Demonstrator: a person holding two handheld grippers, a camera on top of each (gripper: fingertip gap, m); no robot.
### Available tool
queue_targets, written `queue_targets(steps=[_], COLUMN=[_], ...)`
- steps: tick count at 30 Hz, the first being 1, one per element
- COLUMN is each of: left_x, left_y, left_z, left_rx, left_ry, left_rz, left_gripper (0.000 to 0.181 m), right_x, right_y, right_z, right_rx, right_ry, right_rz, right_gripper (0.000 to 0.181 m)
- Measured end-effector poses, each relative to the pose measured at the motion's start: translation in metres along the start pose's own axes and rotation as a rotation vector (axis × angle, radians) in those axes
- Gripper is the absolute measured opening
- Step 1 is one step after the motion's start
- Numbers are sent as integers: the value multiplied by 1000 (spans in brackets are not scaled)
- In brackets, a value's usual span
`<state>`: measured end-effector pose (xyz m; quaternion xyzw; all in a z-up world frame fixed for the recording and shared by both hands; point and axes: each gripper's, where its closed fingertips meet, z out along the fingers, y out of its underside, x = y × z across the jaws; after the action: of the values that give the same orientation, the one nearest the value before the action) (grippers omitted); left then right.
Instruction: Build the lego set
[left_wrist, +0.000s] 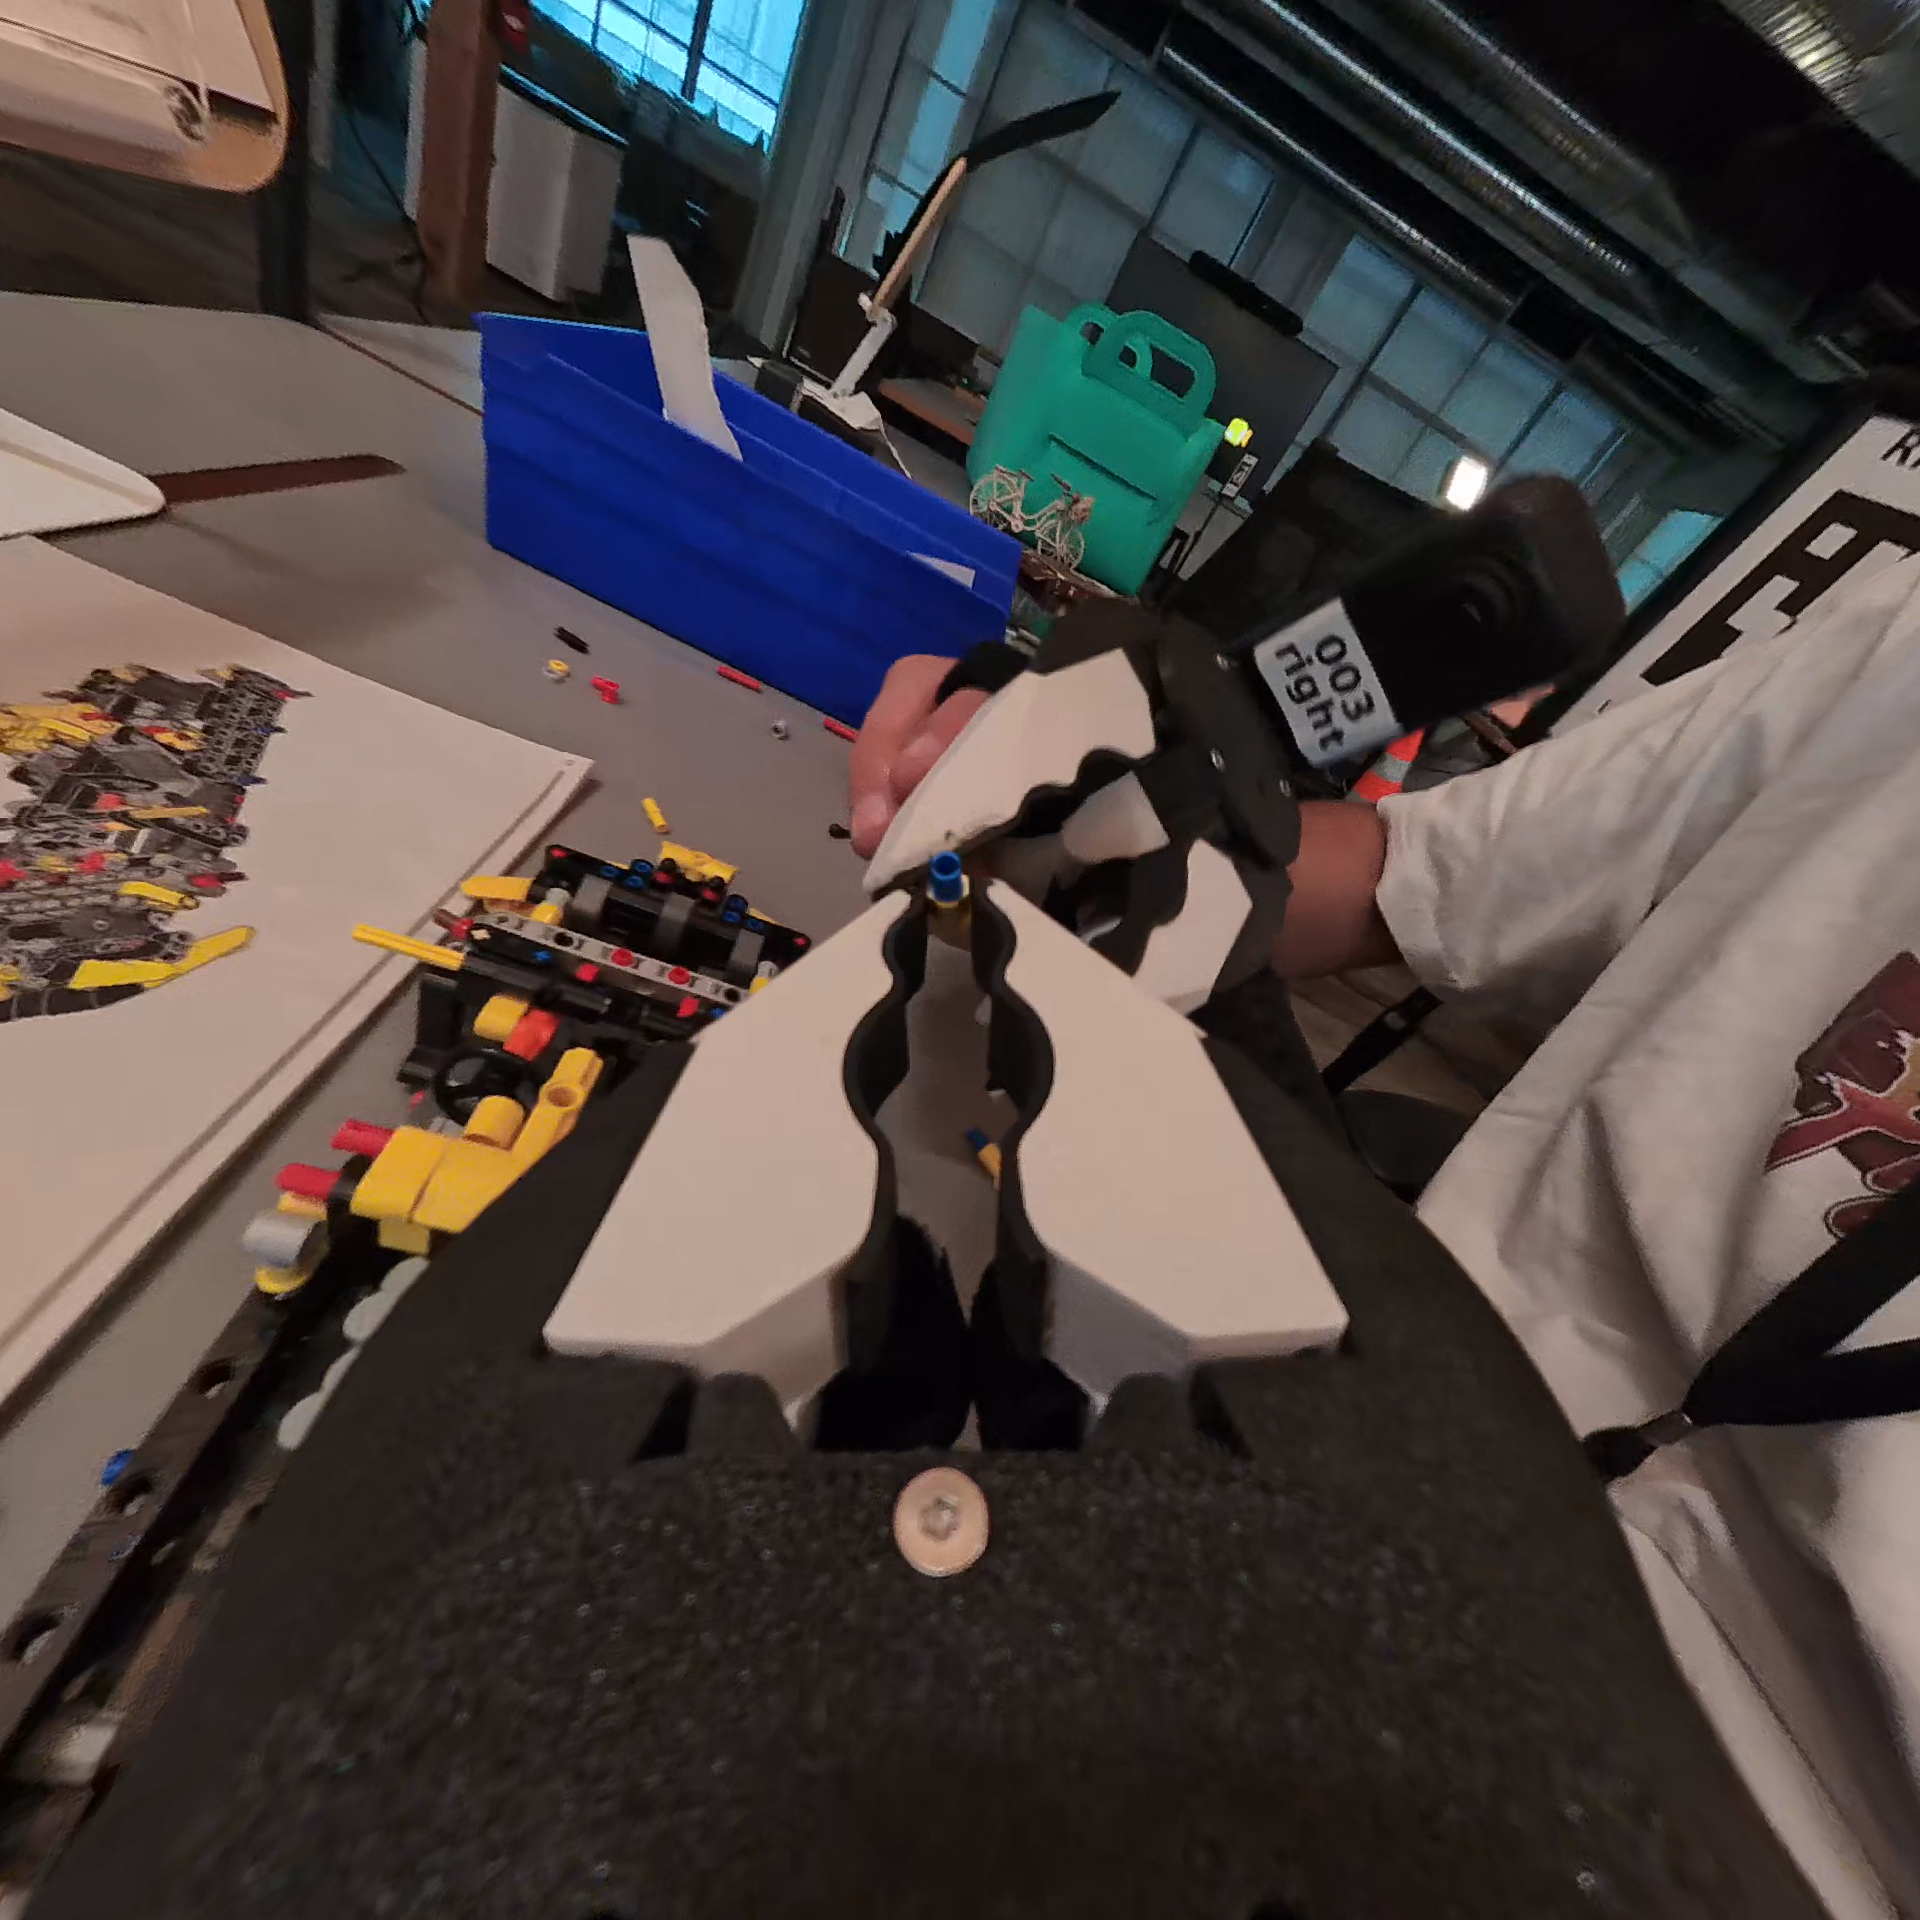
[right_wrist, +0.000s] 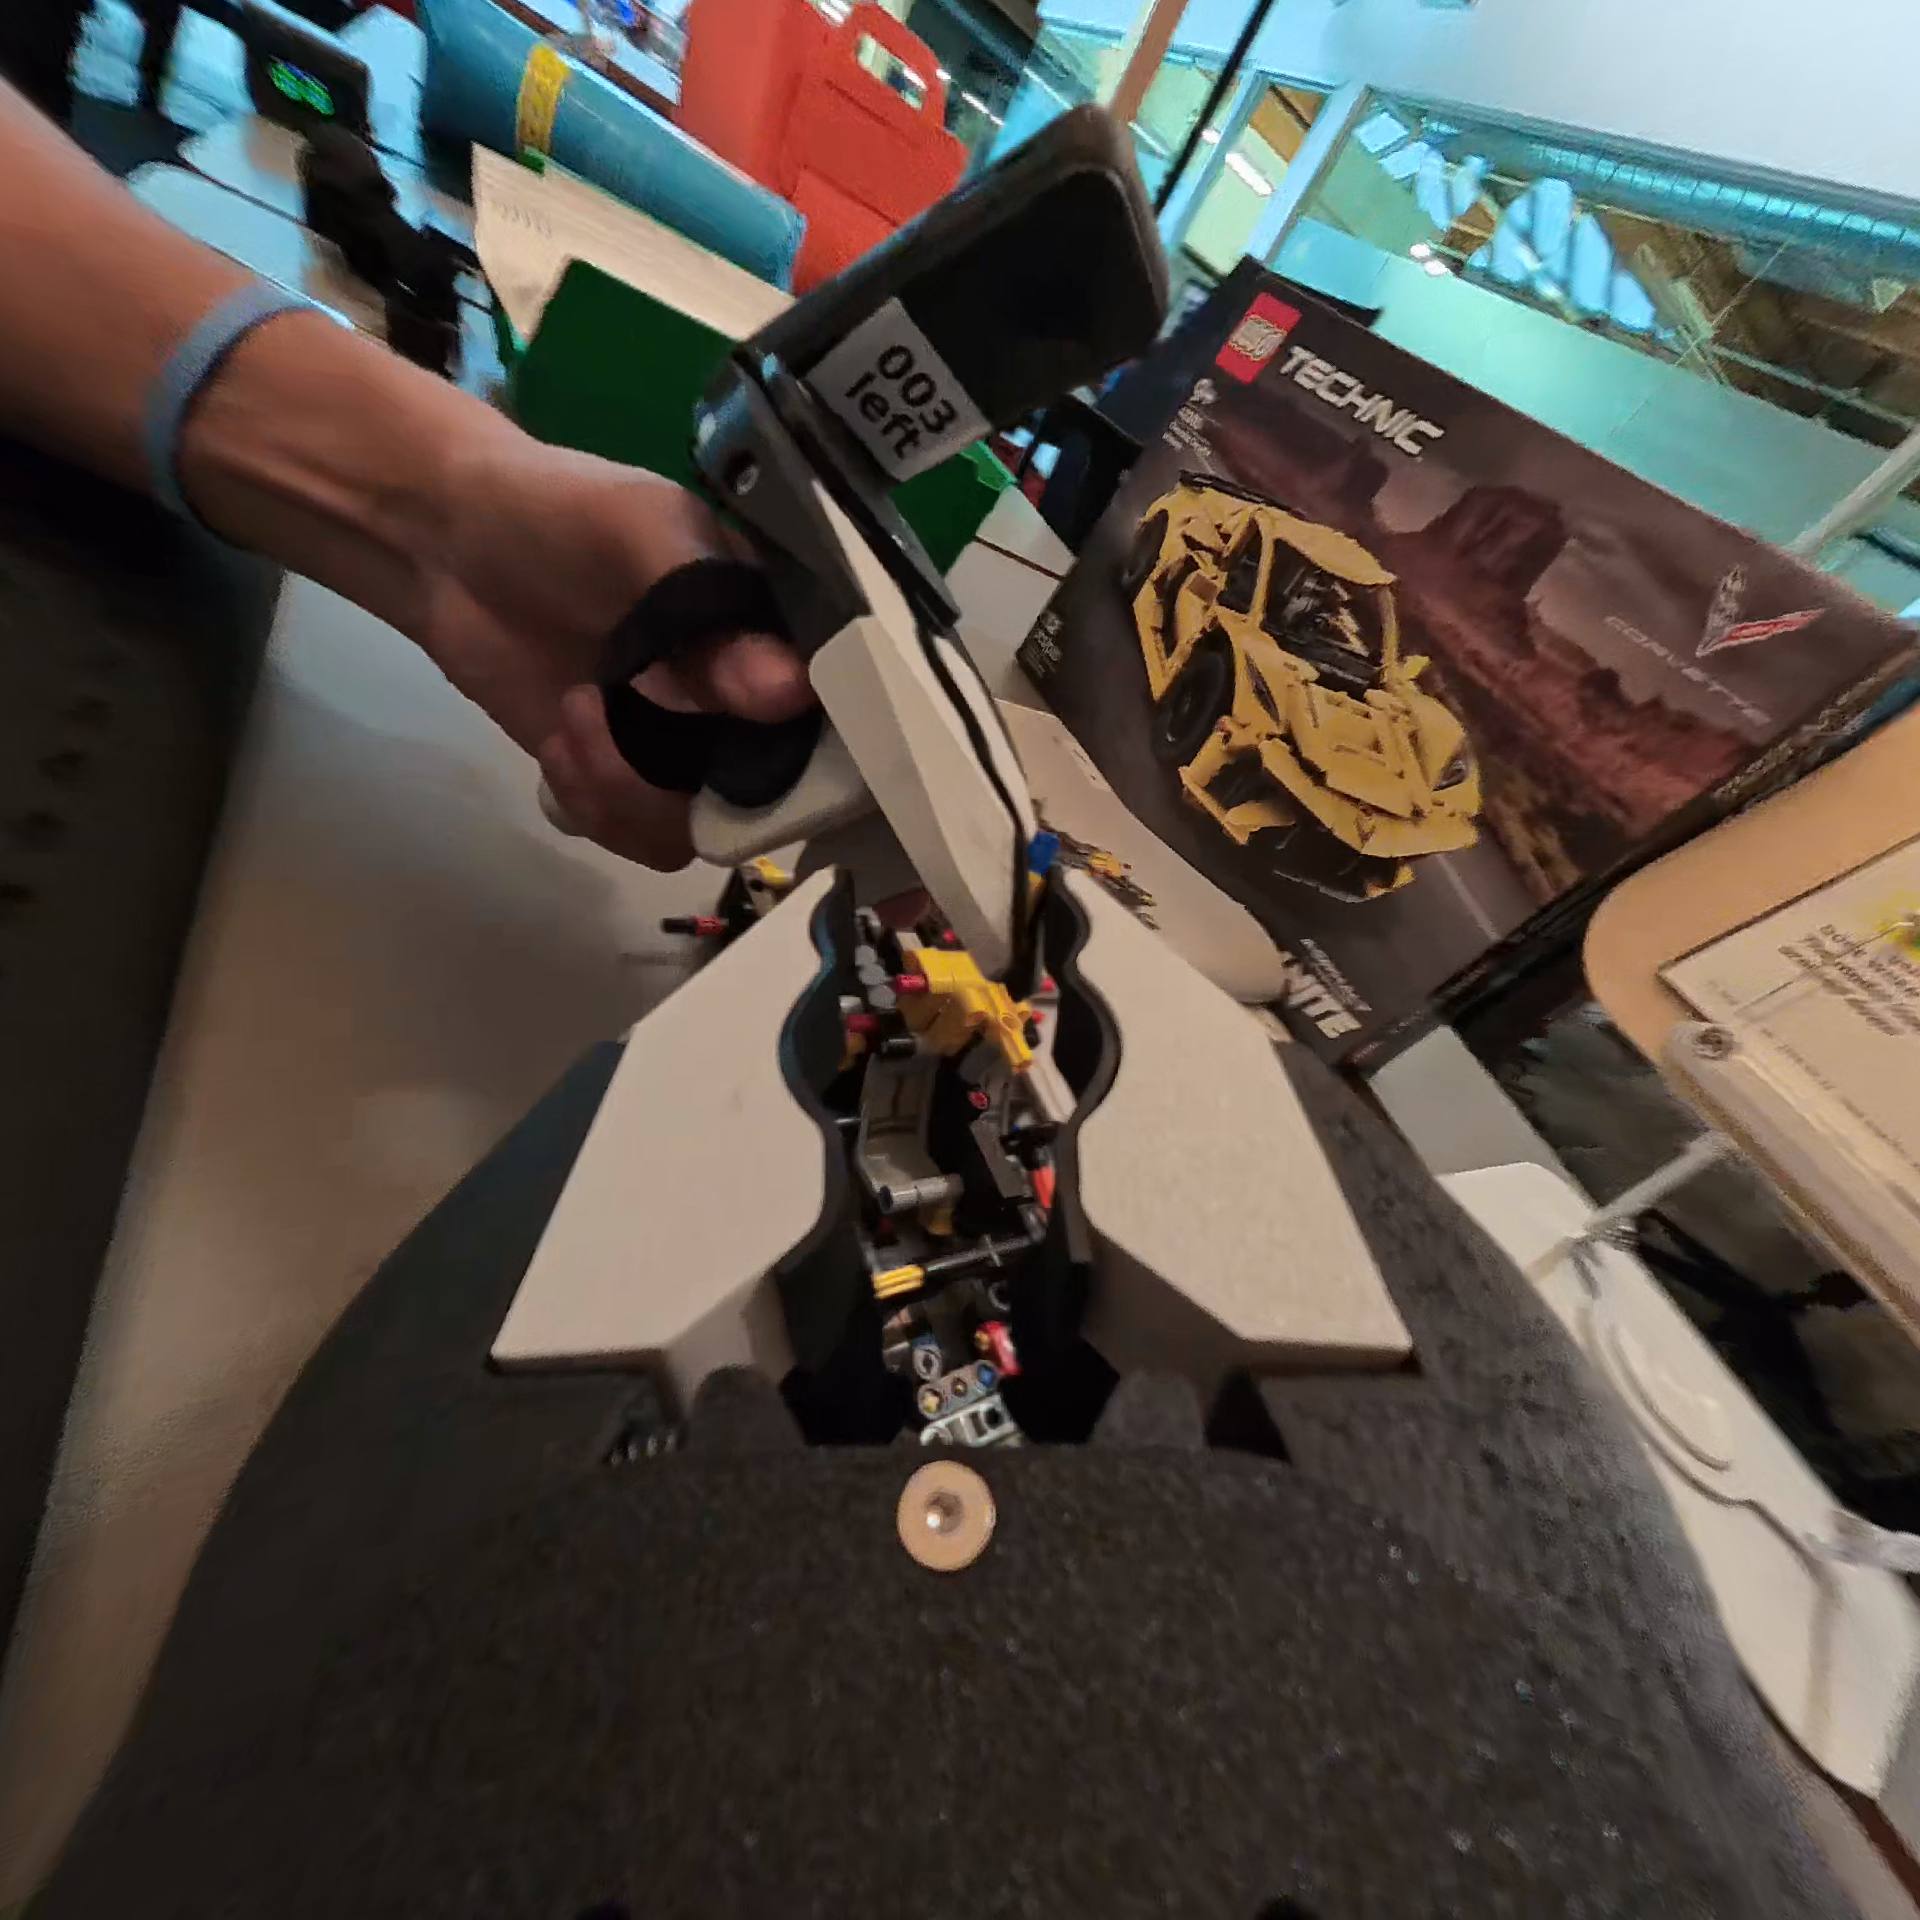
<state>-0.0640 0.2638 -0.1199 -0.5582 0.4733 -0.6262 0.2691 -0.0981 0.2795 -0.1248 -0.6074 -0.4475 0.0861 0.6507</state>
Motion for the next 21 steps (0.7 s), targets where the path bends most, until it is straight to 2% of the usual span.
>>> queue_targets(steps=[2, 5, 7, 11, 13, 19, 21], left_x=[0, 5, 6, 7, 8, 11, 6], left_y=[2, 0, -8, -15, -15, -12, -15], left_z=[1, -1, -6, -9, -7, -7, -13], left_rx=[-20, -7, 50, 110, 120, 79, 76], left_ry=[10, 56, 97, 157, 173, 193, 157], left_rz=[0, -29, -98, -207, -240, -227, -195], left_gripper=[7, 7, 7, 7, 7, 9, 19], right_x=[3, 4, 16, 12, 15, 13, 15], right_y=[3, -1, -4, -10, -10, -11, -9], right_z=[-1, -5, -10, -9, -9, -13, -13], right_rx=[-18, 29, 65, 46, 42, 56, 57], right_ry=[30, -11, 20, 101, 154, 133, 124], right_rz=[-55, 45, 77, -123, -161, -211, -197], right_gripper=[29, 23, 24, 17, 10, 7, 7])
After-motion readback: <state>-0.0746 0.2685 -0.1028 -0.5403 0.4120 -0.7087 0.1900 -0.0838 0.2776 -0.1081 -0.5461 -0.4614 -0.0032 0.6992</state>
